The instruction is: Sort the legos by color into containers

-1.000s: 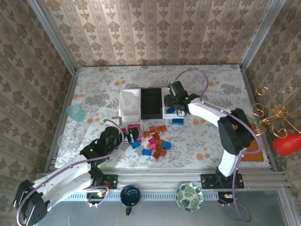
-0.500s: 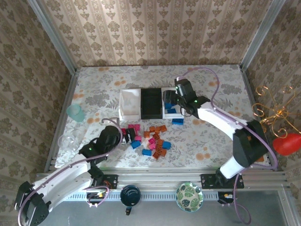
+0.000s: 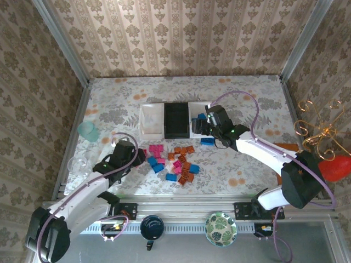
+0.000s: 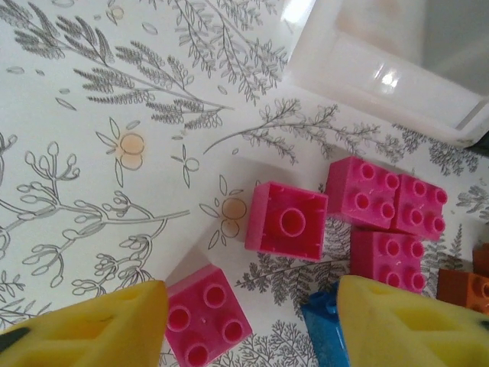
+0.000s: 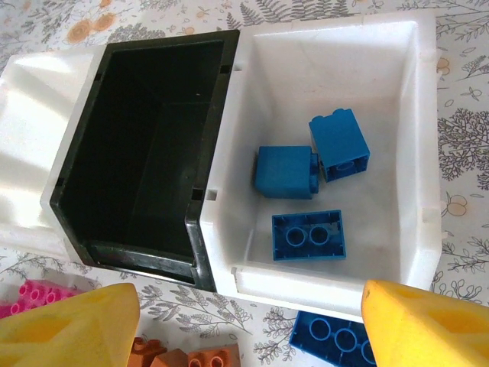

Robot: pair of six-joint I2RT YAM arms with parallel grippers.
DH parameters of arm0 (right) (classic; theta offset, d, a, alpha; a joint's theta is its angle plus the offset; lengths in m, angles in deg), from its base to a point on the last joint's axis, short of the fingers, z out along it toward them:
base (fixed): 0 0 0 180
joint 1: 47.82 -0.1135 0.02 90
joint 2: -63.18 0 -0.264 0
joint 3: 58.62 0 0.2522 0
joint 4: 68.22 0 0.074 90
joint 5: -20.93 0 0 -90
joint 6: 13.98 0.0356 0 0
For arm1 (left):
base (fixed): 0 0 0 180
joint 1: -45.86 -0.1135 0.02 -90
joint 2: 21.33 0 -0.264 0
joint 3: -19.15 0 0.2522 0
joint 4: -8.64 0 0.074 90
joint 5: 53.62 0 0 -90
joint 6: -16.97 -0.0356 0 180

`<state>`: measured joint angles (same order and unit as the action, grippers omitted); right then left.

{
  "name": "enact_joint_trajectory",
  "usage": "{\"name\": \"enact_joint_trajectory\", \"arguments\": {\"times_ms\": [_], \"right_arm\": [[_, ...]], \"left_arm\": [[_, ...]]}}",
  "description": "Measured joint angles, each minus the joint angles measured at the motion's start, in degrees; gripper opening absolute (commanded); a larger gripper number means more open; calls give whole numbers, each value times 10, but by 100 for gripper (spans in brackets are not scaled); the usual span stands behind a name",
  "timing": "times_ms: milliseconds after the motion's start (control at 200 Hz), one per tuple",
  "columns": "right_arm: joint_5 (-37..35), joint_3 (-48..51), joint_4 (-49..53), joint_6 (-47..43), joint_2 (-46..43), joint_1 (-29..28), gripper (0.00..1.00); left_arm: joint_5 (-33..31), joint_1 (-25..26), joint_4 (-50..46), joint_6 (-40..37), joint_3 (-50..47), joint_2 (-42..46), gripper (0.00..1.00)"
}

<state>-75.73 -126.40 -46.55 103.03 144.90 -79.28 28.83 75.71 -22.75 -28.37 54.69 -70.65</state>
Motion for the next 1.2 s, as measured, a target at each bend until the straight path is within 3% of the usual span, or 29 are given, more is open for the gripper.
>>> {"name": "enact_joint_trajectory", "arguments": {"times_ms": [275,585,840,1200], "right_arm": [[0,0,0,0,0,0,78],[0,0,-1,2,0,0,77],[0,10,-3,2,-24,0,77],[0,10,-5,2,-25,0,77]], "left_arm": [[3,0,-31,8,0,-41,62],[2,0,6,8,-4,-103,62],[-21,0,11,1,2,-138,45],[-16,16,7,4,-9,-94,31]]}}
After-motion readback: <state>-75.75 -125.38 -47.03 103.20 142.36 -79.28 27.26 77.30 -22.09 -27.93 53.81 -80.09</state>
